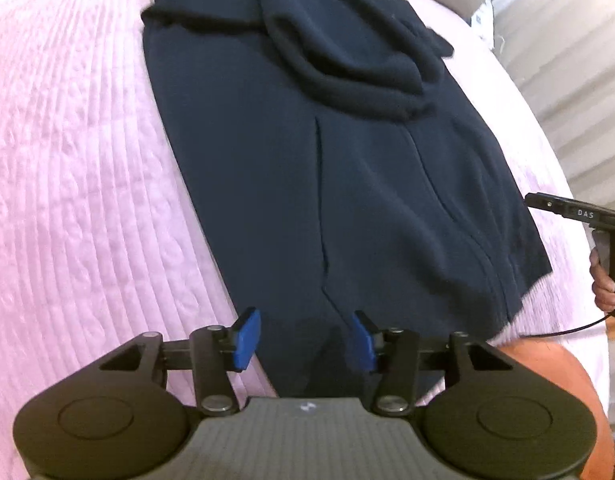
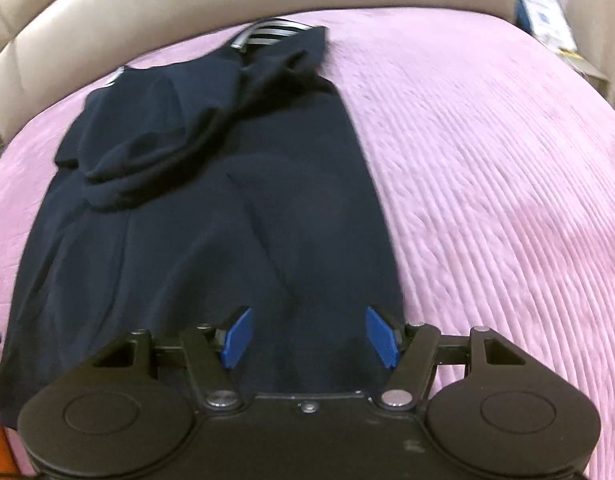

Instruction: Fold large clothes

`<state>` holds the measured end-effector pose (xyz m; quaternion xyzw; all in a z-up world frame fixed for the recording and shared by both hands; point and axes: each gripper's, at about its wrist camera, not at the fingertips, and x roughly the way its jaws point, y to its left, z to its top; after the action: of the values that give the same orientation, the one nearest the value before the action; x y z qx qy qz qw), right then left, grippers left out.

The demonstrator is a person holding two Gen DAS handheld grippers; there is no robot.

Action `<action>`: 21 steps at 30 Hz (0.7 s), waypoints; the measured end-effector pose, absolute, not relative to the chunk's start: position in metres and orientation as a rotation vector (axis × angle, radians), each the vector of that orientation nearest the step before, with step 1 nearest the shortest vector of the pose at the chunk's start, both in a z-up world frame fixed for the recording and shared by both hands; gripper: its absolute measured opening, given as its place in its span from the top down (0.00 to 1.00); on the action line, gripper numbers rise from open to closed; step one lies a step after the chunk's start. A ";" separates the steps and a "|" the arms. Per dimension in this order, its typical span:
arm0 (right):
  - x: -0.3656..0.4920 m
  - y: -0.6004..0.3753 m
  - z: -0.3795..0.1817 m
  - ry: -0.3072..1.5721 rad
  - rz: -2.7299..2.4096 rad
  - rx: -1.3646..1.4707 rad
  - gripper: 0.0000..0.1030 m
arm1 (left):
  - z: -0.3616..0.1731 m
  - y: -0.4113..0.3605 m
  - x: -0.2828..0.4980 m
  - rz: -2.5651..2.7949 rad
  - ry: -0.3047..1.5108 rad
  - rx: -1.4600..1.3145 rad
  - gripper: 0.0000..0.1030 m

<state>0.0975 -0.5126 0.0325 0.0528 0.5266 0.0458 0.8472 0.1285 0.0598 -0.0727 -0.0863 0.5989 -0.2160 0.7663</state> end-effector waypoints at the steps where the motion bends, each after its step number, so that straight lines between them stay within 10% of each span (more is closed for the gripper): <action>1: 0.092 -0.516 0.031 1.107 0.076 0.122 0.26 | -0.074 0.061 0.124 -0.483 1.318 -0.195 0.47; 21: 0.048 -0.571 -0.001 1.143 0.058 0.386 0.24 | -0.102 0.101 0.085 -0.397 1.445 -0.582 0.37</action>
<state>0.0476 -0.5708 -0.0012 0.1815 0.5375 0.0274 0.8230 0.0846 0.1007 -0.1022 -0.2607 0.6473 -0.1780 0.6938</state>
